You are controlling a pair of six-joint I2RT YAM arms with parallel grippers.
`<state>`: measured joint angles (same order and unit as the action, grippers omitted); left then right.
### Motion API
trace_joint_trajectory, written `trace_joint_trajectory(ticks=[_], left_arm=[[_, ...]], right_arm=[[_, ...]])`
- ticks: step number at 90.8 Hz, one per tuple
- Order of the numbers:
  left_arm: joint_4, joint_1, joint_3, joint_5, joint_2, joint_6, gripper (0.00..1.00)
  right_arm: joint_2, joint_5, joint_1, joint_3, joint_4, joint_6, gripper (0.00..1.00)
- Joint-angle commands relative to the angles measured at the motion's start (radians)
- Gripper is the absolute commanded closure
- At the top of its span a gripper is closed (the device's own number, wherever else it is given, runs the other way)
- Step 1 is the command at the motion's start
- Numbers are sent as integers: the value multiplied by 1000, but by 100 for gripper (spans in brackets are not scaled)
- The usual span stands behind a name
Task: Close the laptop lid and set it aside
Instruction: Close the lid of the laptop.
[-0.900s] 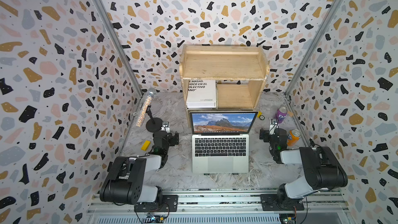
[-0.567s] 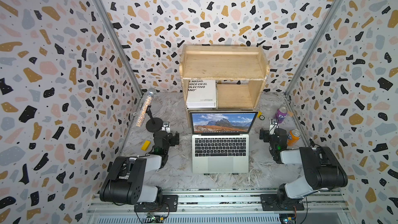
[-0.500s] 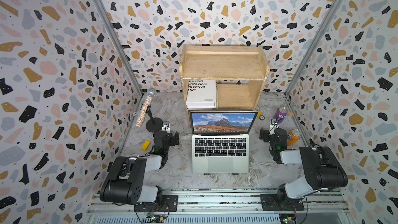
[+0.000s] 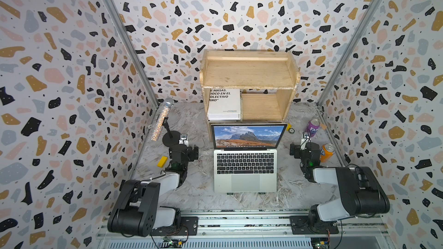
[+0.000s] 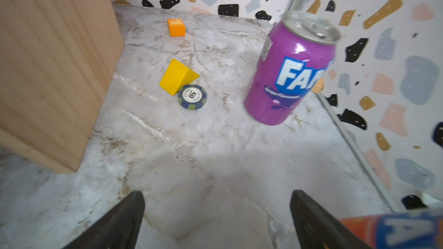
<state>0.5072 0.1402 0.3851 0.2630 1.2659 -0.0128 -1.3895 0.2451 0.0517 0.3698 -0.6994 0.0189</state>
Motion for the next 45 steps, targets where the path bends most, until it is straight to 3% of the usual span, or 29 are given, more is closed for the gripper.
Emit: trace_joint_trajectory(ticks=[1,12,22,45], left_arm=[[-295,19,152,153,-153,-134,0],[-529,19,210,261,-324,-363,0],[-752,21,270,261,-495,-590,0],[-1103,19,535,-92,-672,-621,0]], right_arm=[[211,139,-1,106,292,103,0],[392,147,-1,184,561,267,0],[501,119,-3,301,878,413,0],[597,-263,-3,588,1328,432,6]])
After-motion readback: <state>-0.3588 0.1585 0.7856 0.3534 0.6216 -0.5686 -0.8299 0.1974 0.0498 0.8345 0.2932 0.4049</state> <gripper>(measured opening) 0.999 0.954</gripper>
